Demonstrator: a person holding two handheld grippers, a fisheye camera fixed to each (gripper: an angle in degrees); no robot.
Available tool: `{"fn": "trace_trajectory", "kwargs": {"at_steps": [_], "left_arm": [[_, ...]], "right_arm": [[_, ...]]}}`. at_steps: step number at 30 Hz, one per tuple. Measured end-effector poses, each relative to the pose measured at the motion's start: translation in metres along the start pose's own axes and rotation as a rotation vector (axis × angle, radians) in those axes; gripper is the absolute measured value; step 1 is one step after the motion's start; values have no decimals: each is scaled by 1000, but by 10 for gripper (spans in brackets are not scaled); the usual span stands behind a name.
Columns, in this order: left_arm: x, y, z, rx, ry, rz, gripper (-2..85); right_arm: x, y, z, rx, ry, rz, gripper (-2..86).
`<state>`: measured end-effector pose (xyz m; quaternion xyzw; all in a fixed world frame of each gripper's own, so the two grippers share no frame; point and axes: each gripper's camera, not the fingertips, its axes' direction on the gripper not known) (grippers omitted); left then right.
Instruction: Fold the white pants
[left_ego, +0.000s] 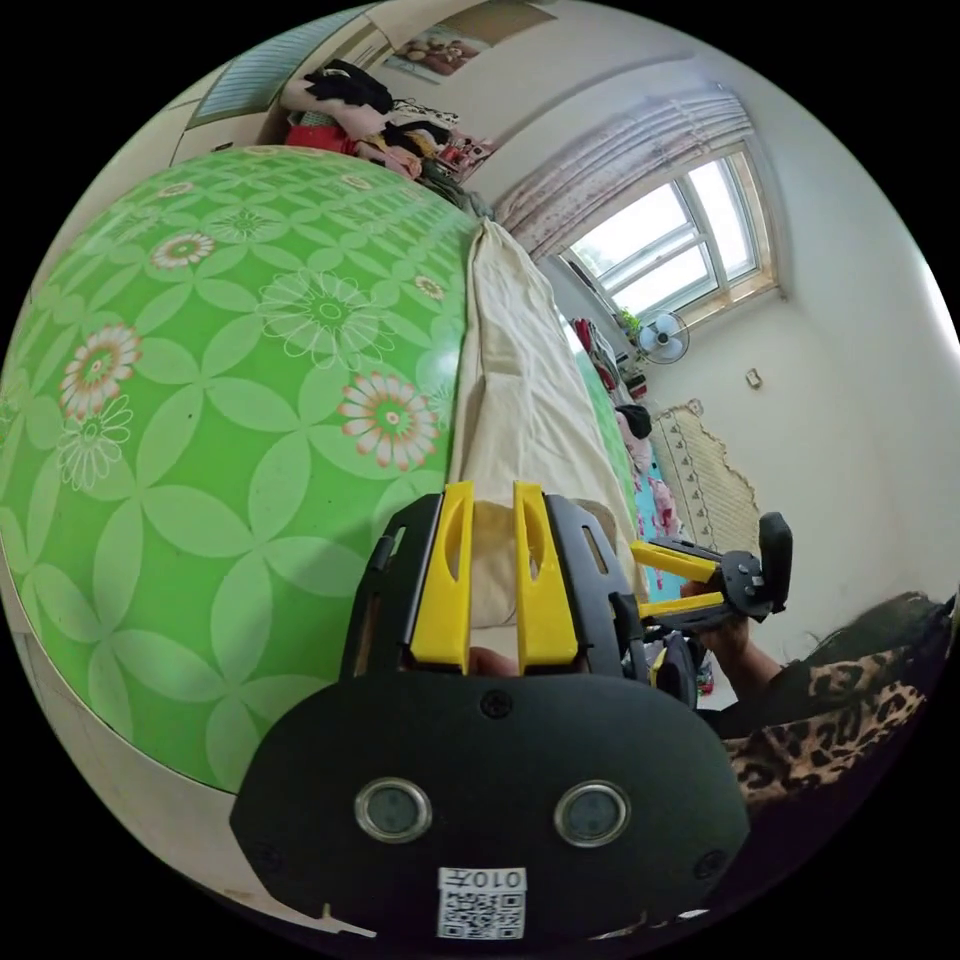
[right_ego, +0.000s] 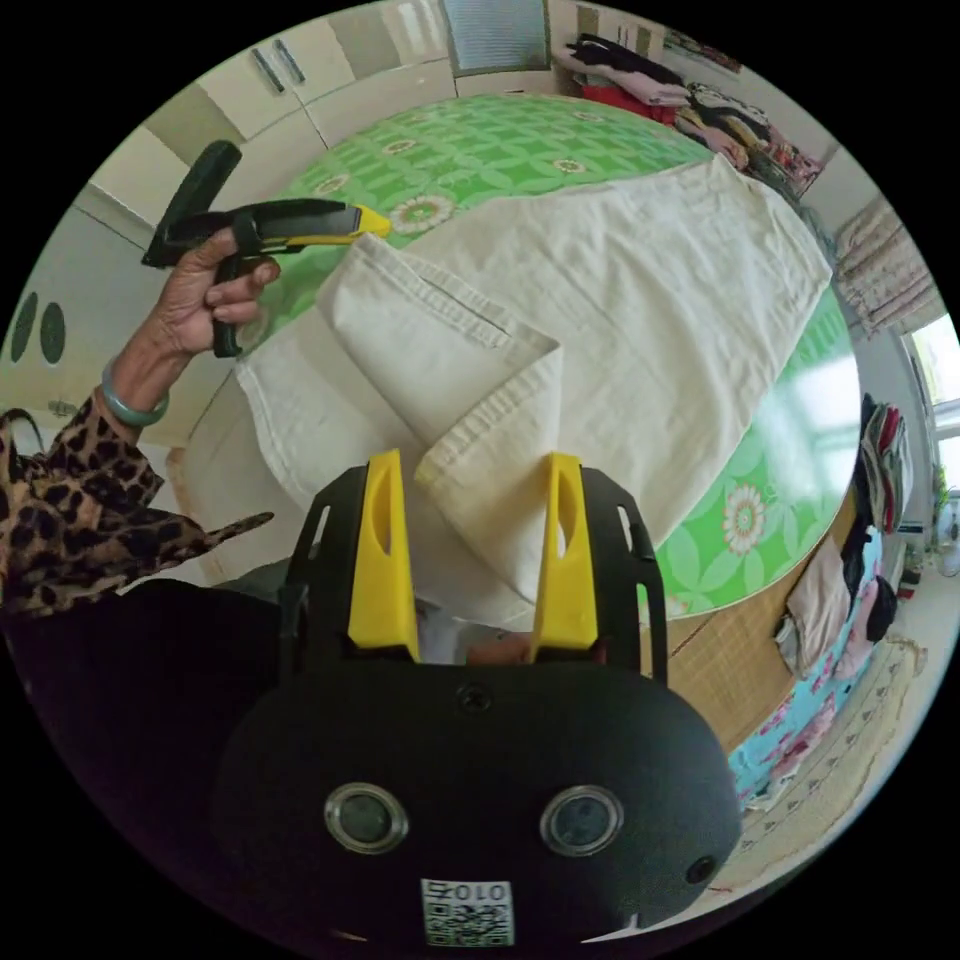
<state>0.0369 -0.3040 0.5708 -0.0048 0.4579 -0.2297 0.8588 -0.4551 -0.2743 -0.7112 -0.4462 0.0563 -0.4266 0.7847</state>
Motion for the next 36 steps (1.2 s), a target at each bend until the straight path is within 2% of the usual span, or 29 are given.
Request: {"fn": "trace_trajectory", "kwargs": {"at_steps": [2, 6, 8, 10, 12, 14, 16, 19, 22, 24, 25, 28, 32, 36], "left_arm": [[0, -3, 0, -18, -30, -14, 25], [2, -13, 3, -90, -23, 15, 7], [2, -18, 5, -119, 25, 4, 2], [8, -19, 4, -139, 34, 16, 0], [17, -16, -4, -137, 78, 48, -1], [34, -5, -26, -115, 154, 161, -1], [40, 11, -43, -112, 169, 215, -2], [30, 47, -53, -175, 190, 263, -1], [-18, 81, -44, -214, 173, 118, 0], [-52, 92, -49, -166, 148, -5, 0], [-68, 95, -54, -121, 190, -61, 0], [-74, 89, -65, -57, 274, -54, 4], [-59, 81, -45, -151, 321, -39, 22], [-33, 84, -34, -220, 219, -28, 55]], "right_arm": [[1, 10, -2, -3, 67, -15, 157], [39, 54, -29, 129, -55, 69, 67], [64, 70, -35, 116, -113, 88, 57], [100, 95, -48, 198, -339, 110, 54], [121, 112, -57, 246, -536, 31, 54], [135, 133, -65, 282, -605, -21, 55], [139, 158, -61, 211, -738, -163, 59], [135, 183, -22, 59, -714, -112, 77], [145, 207, 13, 10, -683, 97, 94], [150, 222, 12, 70, -765, 150, 101], [150, 233, 9, 126, -840, 179, 102], [145, 255, 15, 209, -1029, 190, 100], [132, 260, 27, 234, -1029, 323, 117], [77, 213, 12, 205, -957, 238, 125]]}}
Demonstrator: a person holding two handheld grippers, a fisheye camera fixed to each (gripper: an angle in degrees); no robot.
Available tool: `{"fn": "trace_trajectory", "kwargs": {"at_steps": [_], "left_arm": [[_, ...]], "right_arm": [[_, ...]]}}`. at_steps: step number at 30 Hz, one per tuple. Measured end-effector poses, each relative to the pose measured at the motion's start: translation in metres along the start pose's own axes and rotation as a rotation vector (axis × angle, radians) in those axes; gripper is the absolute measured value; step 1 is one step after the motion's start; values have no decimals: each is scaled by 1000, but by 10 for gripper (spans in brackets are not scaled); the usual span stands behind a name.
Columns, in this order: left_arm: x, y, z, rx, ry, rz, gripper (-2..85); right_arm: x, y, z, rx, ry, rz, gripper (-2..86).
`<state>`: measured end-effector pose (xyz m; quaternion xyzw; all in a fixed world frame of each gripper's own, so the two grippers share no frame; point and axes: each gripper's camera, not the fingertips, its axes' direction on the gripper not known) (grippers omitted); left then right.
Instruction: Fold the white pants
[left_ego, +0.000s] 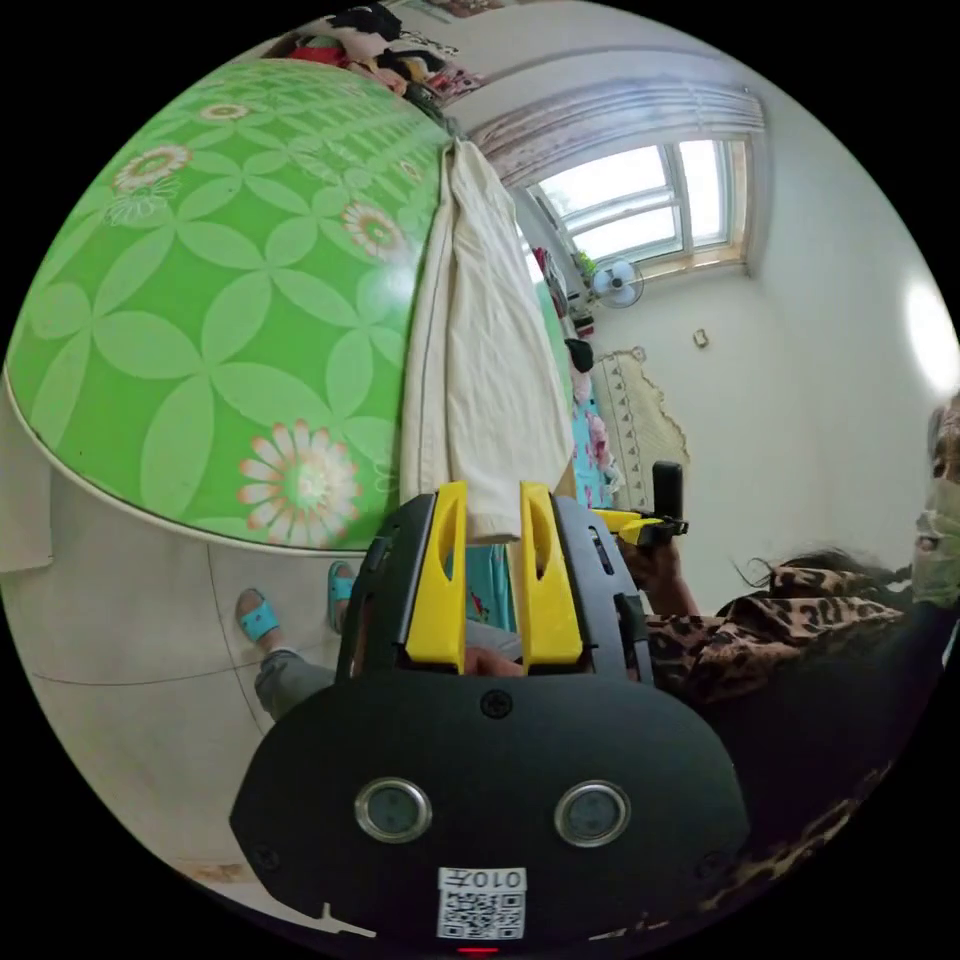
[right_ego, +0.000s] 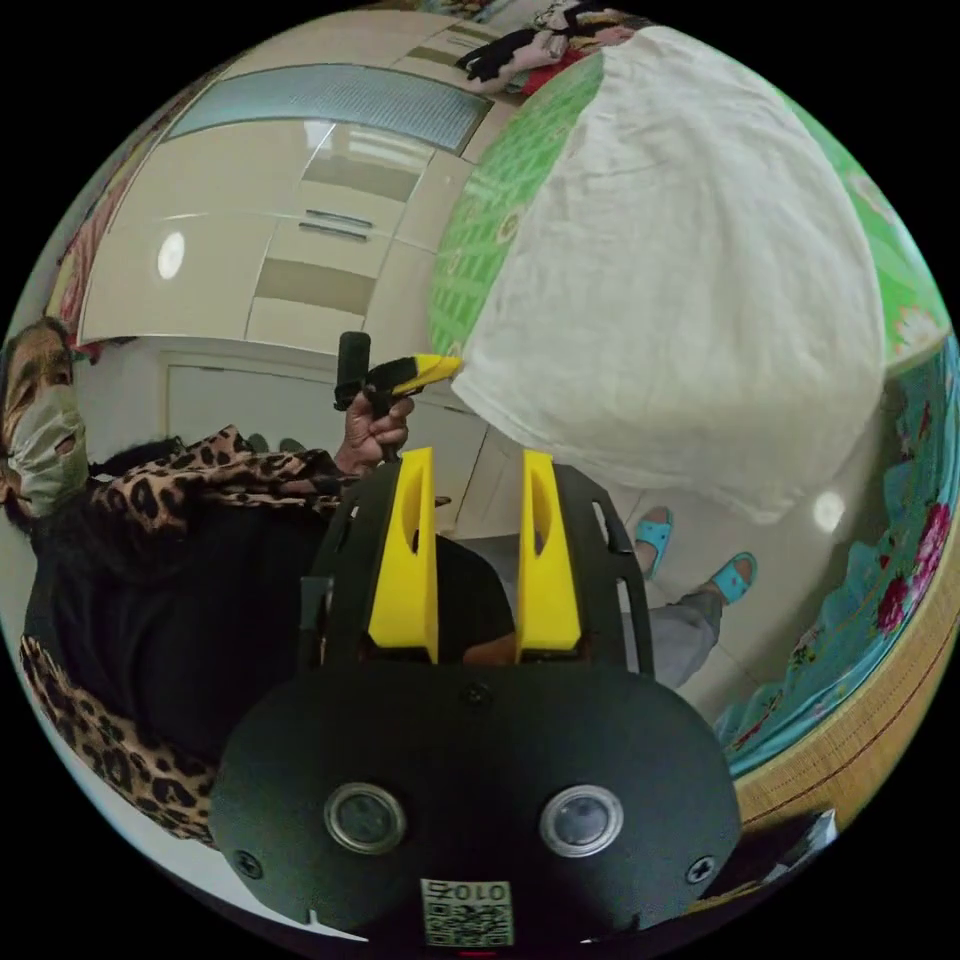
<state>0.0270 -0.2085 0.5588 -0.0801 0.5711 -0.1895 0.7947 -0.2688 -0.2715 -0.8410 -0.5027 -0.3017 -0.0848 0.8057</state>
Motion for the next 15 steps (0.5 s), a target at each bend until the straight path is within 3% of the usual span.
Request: {"fn": "trace_trajectory", "kwargs": {"at_steps": [5, 10, 15], "left_arm": [[11, -3, 2, 49, -104, -83, 85], [21, -13, 11, 20, -189, -62, 91], [35, -16, 26, -20, -263, -13, 91]], "right_arm": [[-1, -2, 56, -79, -24, 38, 121], [24, 28, 62, 36, -134, 140, 112], [32, 42, 61, 86, -123, 174, 108]]}}
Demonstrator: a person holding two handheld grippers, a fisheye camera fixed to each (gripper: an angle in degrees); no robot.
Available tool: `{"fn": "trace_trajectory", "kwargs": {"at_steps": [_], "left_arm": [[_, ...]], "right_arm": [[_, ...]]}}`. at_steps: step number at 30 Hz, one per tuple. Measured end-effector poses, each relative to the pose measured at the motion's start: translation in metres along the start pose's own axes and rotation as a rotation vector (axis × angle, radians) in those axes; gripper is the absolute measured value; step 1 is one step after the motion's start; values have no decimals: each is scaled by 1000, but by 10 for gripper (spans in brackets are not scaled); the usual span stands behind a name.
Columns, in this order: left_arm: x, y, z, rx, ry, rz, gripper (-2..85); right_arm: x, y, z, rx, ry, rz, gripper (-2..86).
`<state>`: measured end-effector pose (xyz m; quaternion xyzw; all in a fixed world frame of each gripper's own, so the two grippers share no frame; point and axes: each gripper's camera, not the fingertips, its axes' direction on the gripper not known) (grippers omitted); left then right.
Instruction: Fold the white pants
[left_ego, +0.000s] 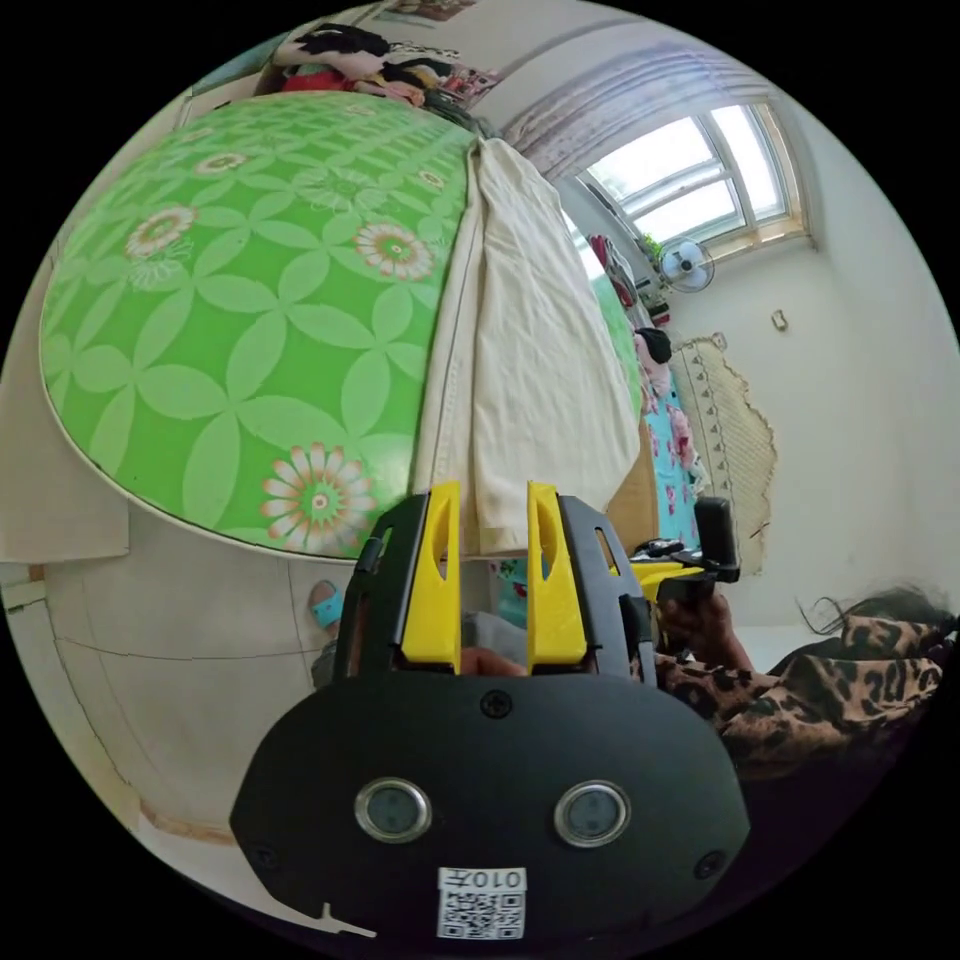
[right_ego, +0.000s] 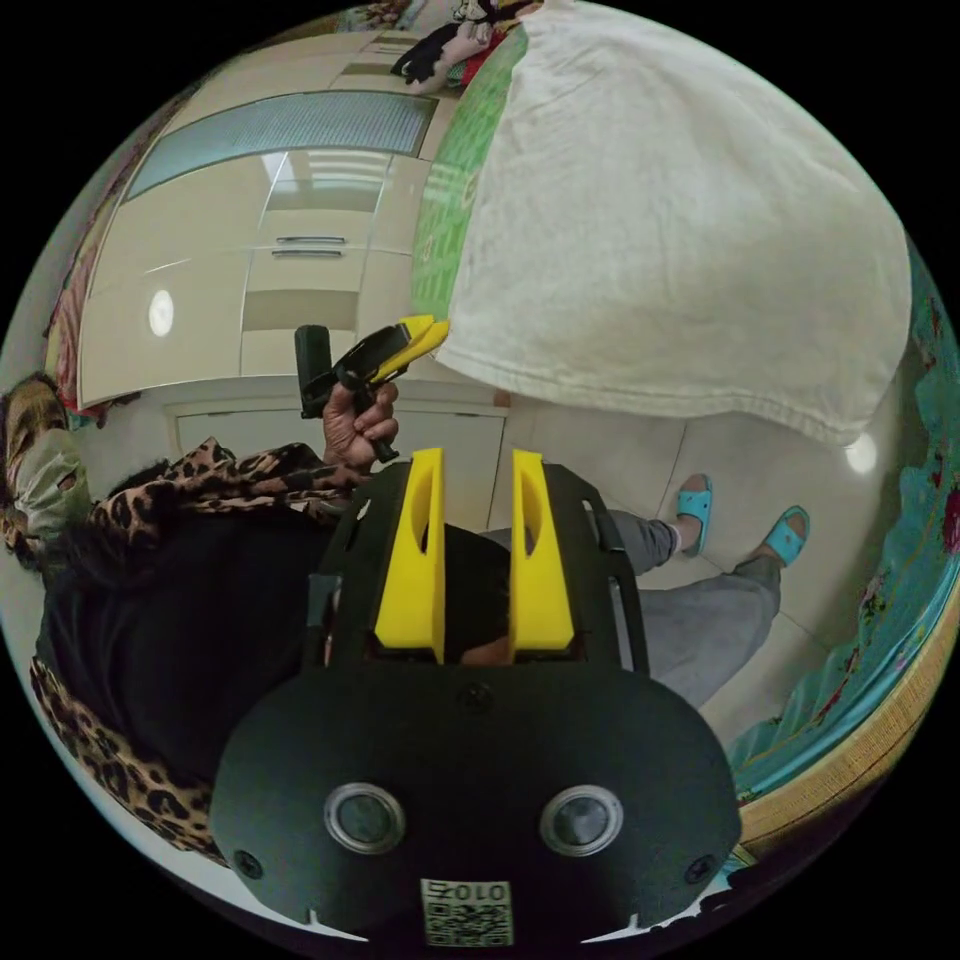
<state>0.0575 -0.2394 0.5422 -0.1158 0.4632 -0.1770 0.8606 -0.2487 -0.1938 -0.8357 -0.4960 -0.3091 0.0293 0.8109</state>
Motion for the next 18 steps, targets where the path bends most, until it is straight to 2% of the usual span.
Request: {"fn": "trace_trajectory", "kwargs": {"at_steps": [6, 12, 14, 18], "left_arm": [[13, 1, 12, 2, -43, 23, 84], [8, 0, 22, -27, 29, -1, 45], [-2, -4, 16, -1, 134, -41, 21], [9, -13, -7, -2, 192, -18, 4]], "right_arm": [[5, 11, 15, 2, -1, 13, 105], [12, 21, 47, -27, -17, 34, 99], [13, 26, 54, -20, -21, 40, 97], [15, 43, 66, 23, -57, 60, 94]]}}
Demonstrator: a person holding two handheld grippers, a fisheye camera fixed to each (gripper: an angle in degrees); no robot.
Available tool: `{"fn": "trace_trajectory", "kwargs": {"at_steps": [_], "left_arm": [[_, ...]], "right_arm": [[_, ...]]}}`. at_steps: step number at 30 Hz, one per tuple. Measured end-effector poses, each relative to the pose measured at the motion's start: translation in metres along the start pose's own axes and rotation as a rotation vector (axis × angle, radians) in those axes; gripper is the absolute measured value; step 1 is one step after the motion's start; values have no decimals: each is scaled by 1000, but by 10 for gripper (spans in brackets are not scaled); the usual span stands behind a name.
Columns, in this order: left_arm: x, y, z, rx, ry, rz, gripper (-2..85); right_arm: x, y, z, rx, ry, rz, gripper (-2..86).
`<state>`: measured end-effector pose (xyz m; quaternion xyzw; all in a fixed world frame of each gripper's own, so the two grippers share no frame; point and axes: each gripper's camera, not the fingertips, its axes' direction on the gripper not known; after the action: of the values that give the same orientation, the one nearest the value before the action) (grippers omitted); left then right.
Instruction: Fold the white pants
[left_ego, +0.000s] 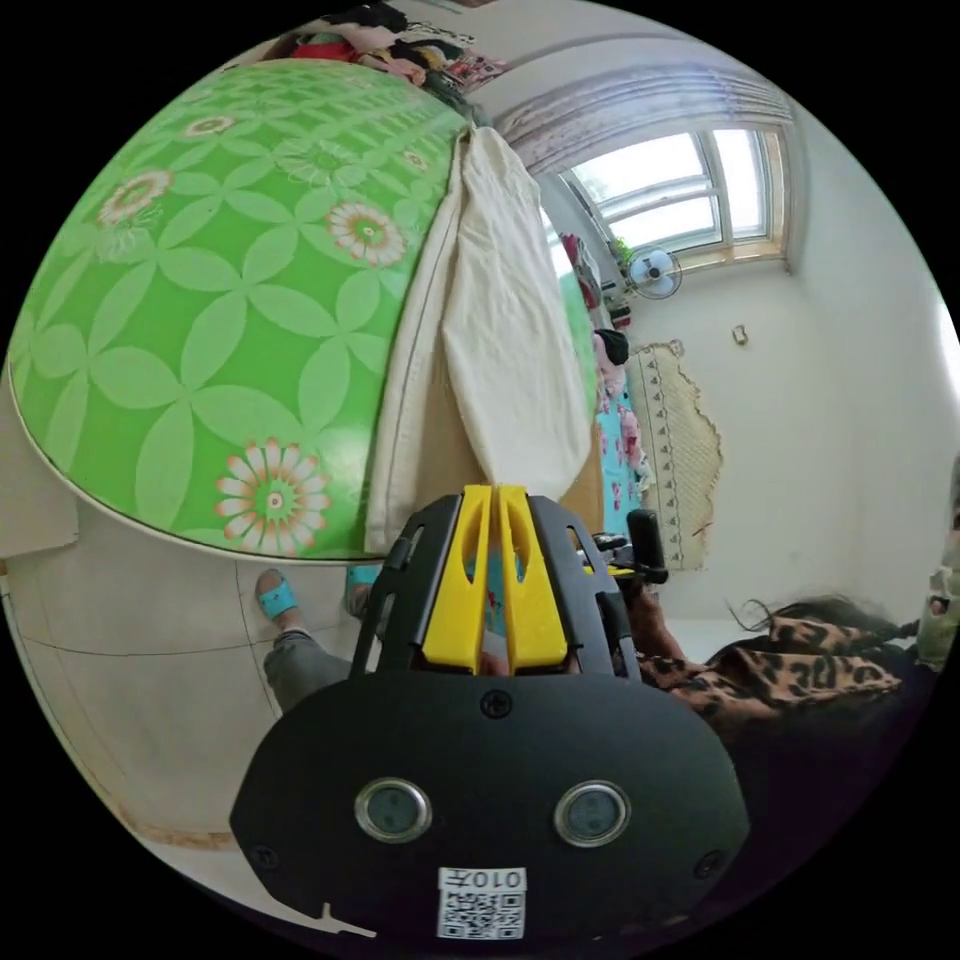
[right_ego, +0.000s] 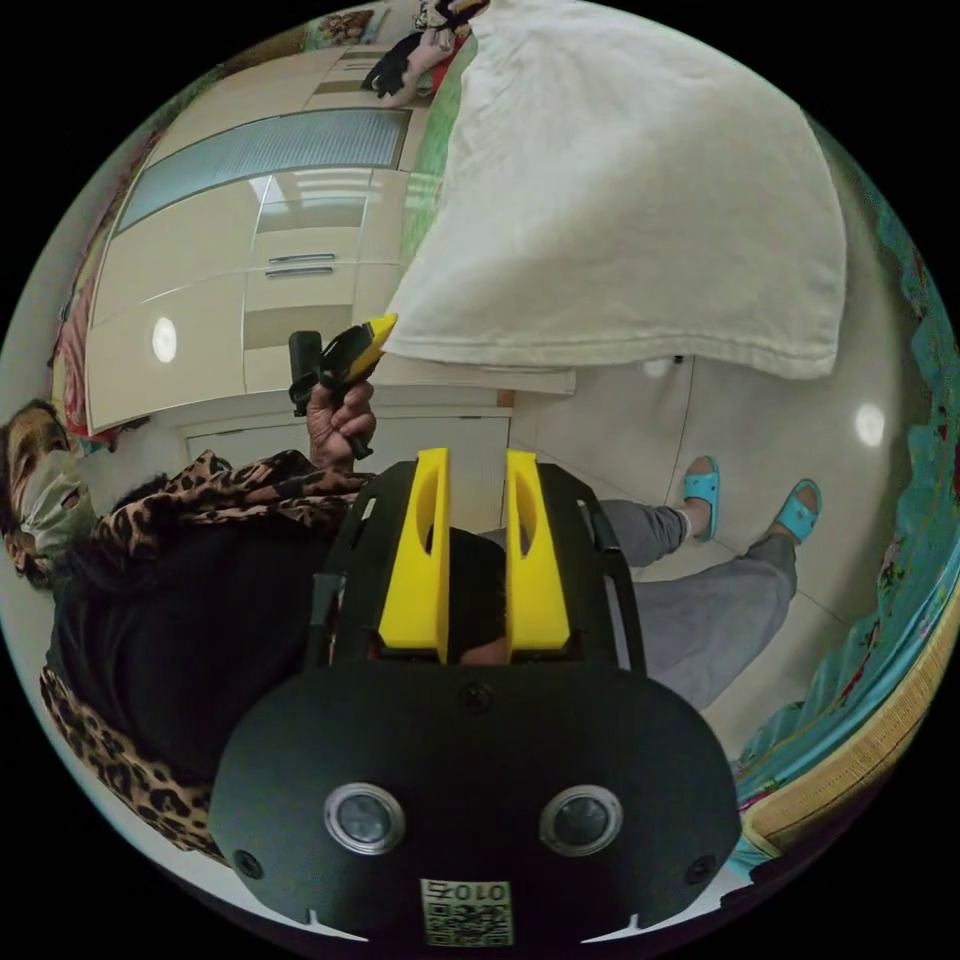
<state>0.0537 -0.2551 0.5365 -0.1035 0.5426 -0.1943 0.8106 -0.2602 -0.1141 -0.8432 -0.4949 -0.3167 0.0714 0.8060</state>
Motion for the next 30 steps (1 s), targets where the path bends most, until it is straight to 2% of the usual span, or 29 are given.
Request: {"fn": "trace_trajectory", "kwargs": {"at_steps": [4, 7, 9, 11, 17, 20, 25, 30], "left_arm": [[34, 0, -42, 74, -71, 84, -1], [-12, -1, -25, 4, -179, -17, -2], [-47, 3, -14, -19, -187, -88, -2], [-68, 1, -16, -18, -92, -104, -2], [-32, -16, -29, -27, -106, 33, -2], [-57, -14, -13, -90, -61, -55, -1], [-92, 4, -17, 9, 74, -163, 1], [-102, 10, -13, 18, 102, -186, 4]], "right_arm": [[5, 21, 10, 55, -1, 27, 96], [16, 33, 20, 122, -53, 49, 111], [22, 40, 23, 167, -89, 77, 129], [28, 48, 25, 220, -93, 101, 143], [48, 62, 36, 341, -63, 155, 164], [48, 63, 48, 371, -29, 144, 169], [39, 76, 62, 448, 180, 144, 189], [53, 56, 58, 403, 182, 8, 250]]}}
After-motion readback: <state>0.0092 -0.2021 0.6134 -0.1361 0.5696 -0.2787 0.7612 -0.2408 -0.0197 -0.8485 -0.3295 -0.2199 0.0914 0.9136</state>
